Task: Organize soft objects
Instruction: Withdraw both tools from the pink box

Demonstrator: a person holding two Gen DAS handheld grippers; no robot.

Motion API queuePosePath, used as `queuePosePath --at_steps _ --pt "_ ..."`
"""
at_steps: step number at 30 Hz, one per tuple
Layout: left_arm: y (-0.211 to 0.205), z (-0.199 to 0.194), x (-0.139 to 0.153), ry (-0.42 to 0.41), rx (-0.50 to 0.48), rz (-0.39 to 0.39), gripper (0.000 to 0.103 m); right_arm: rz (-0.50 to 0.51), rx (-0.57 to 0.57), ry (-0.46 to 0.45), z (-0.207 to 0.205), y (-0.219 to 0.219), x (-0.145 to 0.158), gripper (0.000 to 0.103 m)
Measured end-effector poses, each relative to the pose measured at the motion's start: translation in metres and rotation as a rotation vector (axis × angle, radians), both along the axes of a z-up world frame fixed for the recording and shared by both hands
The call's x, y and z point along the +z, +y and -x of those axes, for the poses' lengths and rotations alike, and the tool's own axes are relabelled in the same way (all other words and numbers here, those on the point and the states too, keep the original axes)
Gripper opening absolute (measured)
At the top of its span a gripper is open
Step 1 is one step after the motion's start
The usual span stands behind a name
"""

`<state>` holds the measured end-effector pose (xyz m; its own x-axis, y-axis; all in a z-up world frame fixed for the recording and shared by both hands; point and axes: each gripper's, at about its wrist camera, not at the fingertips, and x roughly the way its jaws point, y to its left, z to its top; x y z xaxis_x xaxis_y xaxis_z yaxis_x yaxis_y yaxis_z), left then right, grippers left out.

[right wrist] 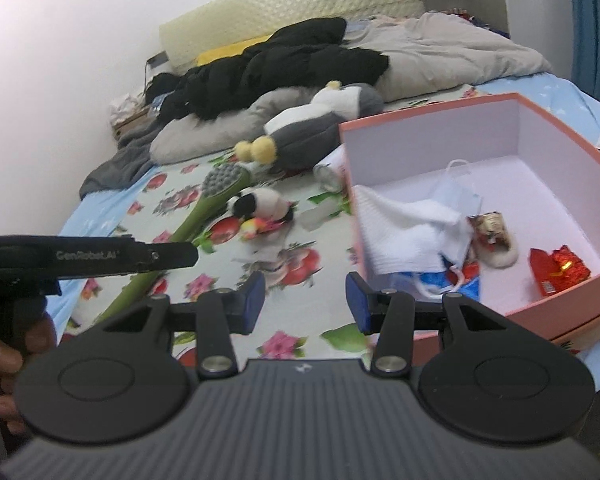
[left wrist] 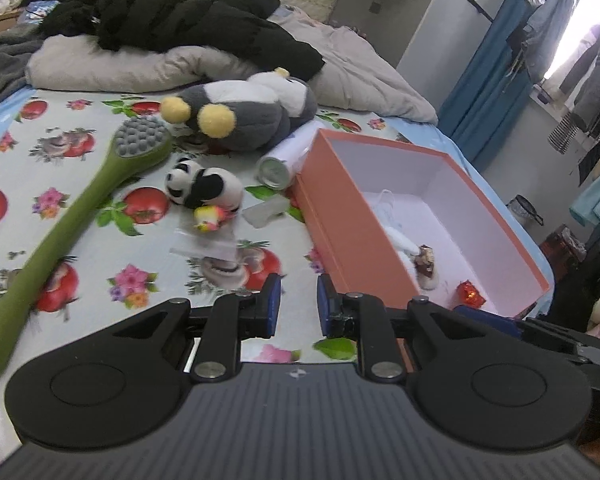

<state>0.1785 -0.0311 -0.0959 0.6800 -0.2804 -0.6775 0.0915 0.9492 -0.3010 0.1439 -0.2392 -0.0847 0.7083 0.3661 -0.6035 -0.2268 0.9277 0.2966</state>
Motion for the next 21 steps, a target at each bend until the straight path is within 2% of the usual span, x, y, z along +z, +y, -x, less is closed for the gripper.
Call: queuePosePath --at_steps 6,12,21 --pt "0.039 0.012 0.0 -0.005 0.041 0.021 0.023 0.036 0.022 -0.001 0.004 0.03 0.005 0.047" --pt "0.072 0.008 -0.001 -0.011 0.053 0.003 0.023 0.046 0.016 0.029 -0.007 0.055 -0.003 0.047" --pt "0.102 -0.021 -0.037 0.011 0.018 0.021 0.023 0.008 -0.014 0.055 -0.037 0.082 -0.016 0.047"
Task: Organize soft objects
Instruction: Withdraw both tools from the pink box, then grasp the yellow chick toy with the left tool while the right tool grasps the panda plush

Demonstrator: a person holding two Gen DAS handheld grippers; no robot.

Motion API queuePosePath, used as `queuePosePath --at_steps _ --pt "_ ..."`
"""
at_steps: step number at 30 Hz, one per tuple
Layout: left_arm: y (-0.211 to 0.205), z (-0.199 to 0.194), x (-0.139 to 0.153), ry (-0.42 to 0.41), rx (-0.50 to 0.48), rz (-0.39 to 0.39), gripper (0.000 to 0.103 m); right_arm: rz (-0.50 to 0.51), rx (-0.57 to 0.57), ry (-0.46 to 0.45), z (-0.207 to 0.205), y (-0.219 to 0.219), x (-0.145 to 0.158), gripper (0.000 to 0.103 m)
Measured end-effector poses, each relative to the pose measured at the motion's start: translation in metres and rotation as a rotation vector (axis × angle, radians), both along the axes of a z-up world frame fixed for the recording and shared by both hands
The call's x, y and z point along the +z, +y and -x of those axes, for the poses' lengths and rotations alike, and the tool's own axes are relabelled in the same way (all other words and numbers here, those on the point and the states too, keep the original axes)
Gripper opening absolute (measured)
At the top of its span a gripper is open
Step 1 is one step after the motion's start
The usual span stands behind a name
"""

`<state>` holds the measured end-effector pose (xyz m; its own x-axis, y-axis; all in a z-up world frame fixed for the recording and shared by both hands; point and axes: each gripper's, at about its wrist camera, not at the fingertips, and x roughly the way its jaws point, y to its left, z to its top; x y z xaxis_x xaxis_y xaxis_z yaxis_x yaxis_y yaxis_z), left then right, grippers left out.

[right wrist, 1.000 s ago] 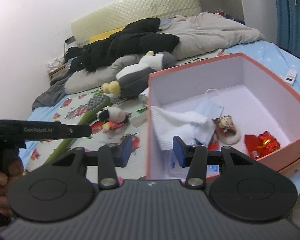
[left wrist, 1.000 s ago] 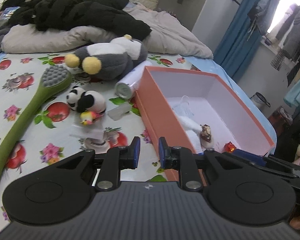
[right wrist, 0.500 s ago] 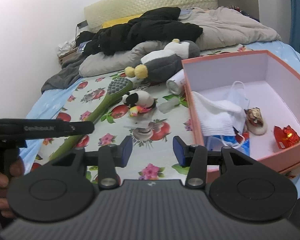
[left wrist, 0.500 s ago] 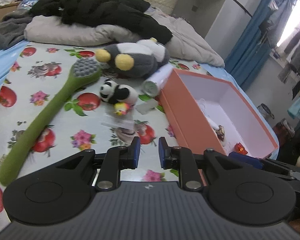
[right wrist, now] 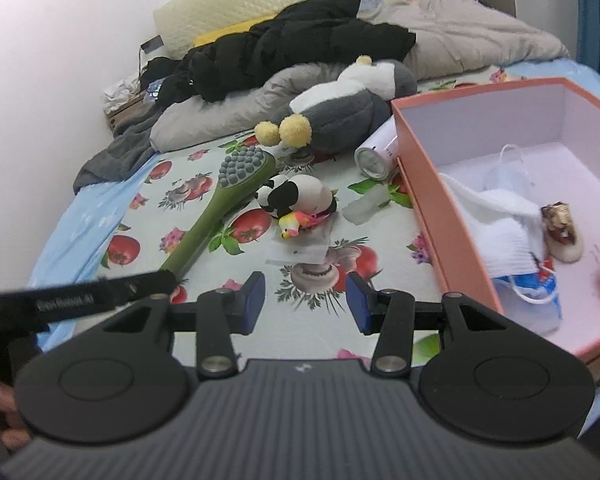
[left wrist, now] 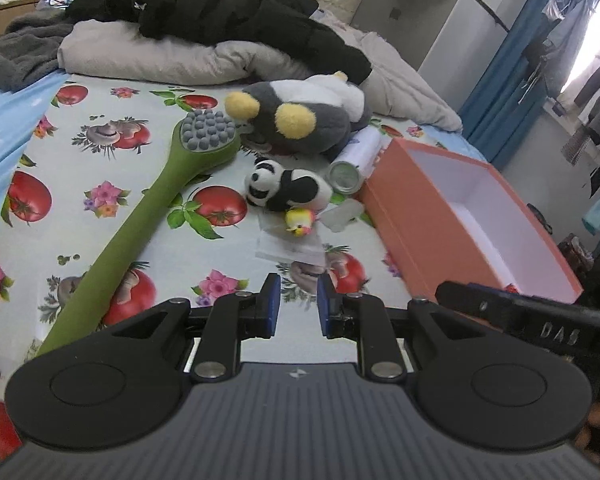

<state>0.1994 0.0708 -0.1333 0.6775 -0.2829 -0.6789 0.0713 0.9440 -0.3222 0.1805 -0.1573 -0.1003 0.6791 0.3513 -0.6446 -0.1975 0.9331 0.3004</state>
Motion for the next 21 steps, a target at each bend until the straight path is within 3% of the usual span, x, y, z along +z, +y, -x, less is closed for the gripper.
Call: queuePosePath --at_steps 7,10,16,19,21 --pt "0.005 -0.037 -0.029 0.002 -0.003 0.072 0.025 -0.06 -0.028 0.051 -0.051 0.006 -0.013 0.047" --pt "-0.006 -0.055 -0.04 -0.016 -0.015 0.065 0.044 -0.072 -0.033 0.059 -0.077 0.007 -0.014 0.048" --pt "-0.022 -0.09 -0.06 -0.028 -0.02 0.075 0.044 -0.104 0.064 0.063 -0.128 0.013 -0.011 0.048" --pt "-0.026 -0.103 -0.07 -0.026 -0.011 0.07 0.044 -0.095 0.099 0.088 -0.153 0.018 -0.016 0.06" --pt "-0.028 -0.11 -0.074 -0.026 -0.006 0.063 0.044 -0.068 0.114 0.104 -0.169 0.023 -0.022 0.061"
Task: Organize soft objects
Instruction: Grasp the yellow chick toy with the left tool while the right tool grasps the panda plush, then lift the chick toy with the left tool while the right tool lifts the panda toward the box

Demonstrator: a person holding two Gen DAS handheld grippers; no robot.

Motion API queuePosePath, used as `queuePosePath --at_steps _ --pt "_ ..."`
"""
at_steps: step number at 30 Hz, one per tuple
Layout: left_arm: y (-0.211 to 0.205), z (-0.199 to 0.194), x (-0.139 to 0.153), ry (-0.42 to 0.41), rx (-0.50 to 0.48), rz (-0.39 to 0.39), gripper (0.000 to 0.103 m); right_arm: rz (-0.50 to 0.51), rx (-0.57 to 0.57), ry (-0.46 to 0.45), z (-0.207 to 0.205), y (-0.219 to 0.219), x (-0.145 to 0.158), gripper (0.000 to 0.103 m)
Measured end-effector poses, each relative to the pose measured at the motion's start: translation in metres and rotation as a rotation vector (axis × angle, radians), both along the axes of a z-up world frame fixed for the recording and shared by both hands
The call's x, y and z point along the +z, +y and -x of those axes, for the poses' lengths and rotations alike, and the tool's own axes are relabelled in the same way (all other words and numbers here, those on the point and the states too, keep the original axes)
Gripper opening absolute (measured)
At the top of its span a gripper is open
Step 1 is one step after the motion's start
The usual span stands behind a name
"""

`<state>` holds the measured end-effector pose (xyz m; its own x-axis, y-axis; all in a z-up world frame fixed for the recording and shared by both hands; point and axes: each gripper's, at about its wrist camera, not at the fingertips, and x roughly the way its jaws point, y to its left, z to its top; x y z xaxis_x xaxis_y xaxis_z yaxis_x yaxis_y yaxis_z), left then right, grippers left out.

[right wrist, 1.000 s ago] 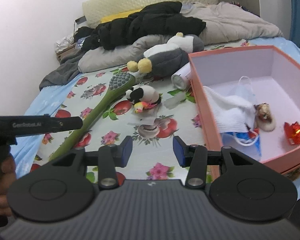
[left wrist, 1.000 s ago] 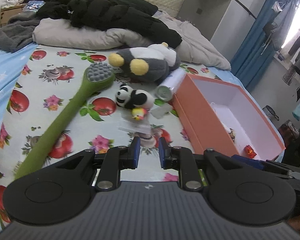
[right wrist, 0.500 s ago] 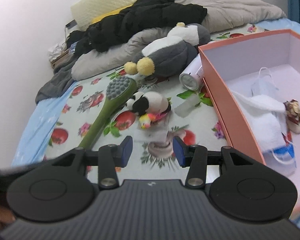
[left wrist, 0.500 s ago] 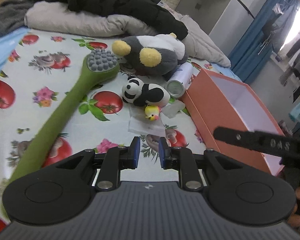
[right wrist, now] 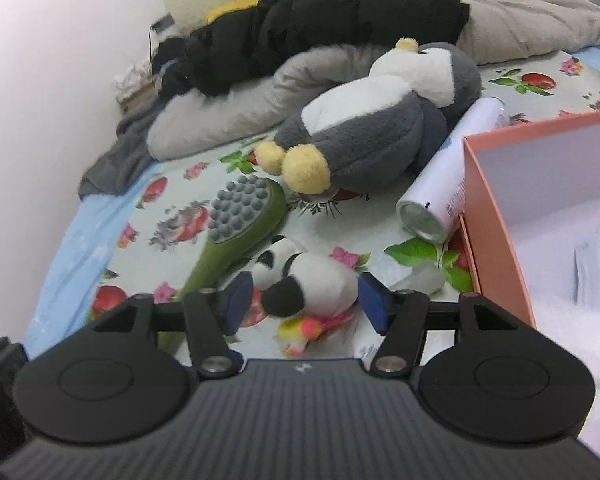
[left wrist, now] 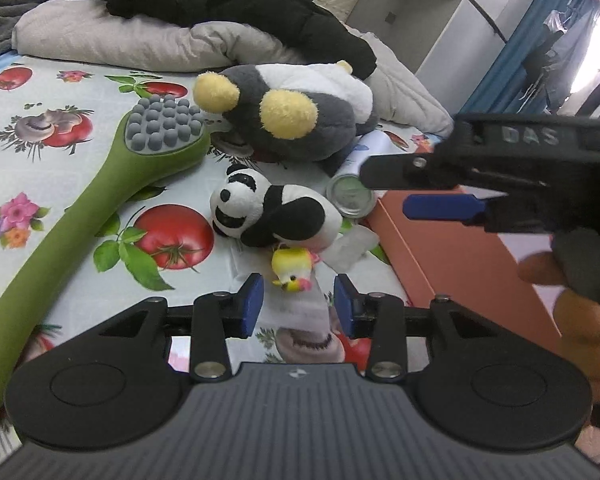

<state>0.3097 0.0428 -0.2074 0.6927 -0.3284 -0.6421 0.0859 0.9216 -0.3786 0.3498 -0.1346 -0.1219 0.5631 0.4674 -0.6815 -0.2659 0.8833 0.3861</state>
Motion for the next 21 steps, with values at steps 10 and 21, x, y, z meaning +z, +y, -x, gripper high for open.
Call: queuePosePath --at_steps 10,21 --pt "-0.007 -0.022 -0.017 0.012 0.01 -0.021 0.044 0.005 0.072 0.134 -0.054 0.011 -0.041 0.061" --pt "-0.019 -0.033 -0.025 0.025 -0.005 -0.069 0.031 0.0 0.138 0.216 -0.072 0.019 -0.064 0.058"
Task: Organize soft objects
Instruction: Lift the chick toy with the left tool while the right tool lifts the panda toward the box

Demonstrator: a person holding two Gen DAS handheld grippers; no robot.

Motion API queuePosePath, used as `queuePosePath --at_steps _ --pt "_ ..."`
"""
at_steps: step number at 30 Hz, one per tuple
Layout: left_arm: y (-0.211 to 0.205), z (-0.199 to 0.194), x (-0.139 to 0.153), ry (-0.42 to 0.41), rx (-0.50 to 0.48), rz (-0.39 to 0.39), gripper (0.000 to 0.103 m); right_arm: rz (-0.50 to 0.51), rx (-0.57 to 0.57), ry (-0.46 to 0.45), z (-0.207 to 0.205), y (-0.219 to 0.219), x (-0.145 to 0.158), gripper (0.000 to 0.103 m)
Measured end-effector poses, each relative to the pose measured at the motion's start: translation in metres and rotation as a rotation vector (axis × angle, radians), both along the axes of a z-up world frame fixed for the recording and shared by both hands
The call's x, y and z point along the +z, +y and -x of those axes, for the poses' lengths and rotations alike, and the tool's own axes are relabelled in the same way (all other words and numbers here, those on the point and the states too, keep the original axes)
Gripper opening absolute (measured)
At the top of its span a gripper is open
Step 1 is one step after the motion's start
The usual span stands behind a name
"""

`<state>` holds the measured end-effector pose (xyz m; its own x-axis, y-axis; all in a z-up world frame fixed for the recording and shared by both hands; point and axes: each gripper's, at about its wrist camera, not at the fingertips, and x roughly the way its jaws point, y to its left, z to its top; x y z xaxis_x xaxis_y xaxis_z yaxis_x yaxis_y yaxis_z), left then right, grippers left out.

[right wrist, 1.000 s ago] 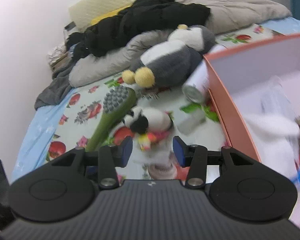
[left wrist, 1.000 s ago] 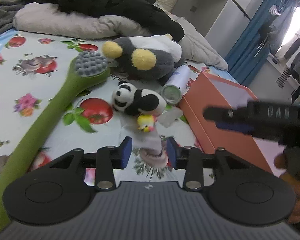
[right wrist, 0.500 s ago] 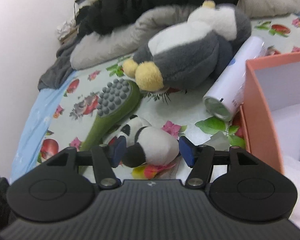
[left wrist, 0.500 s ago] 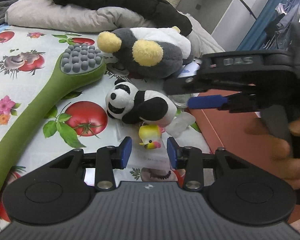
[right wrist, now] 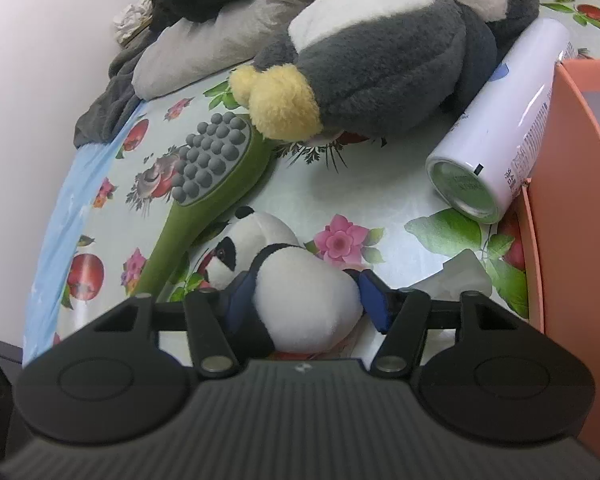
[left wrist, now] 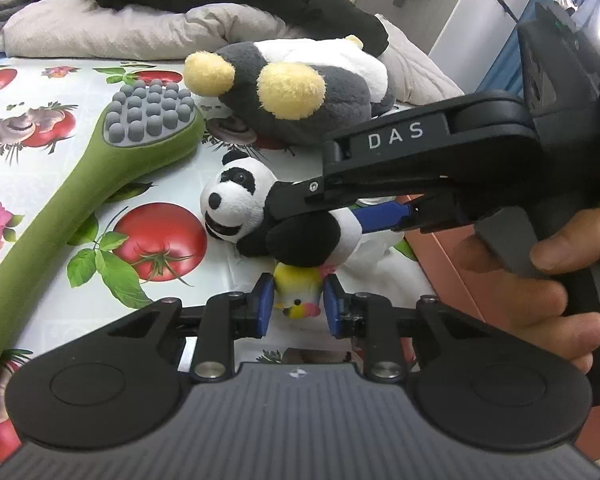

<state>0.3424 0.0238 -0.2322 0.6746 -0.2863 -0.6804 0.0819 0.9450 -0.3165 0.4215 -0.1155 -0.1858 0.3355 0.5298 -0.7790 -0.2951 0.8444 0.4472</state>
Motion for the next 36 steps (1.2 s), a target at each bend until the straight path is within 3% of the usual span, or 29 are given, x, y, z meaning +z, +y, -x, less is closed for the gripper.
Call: queuePosePath --at_steps 5,13,25,36 --pt "0.005 0.008 0.01 -0.003 0.027 0.009 0.03 0.016 -0.016 -0.036 0.006 -0.001 0.007 0.052" --pt "0.015 0.042 0.043 -0.018 0.078 0.011 0.03 0.027 -0.07 -0.11 0.026 -0.012 0.036 0.051" --pt "0.027 0.104 0.092 -0.074 0.121 -0.038 0.03 0.063 -0.117 -0.186 0.098 -0.031 0.072 0.051" --pt "0.026 0.158 0.132 -0.086 0.168 -0.031 0.03 0.097 -0.145 -0.213 0.173 -0.055 0.093 0.051"
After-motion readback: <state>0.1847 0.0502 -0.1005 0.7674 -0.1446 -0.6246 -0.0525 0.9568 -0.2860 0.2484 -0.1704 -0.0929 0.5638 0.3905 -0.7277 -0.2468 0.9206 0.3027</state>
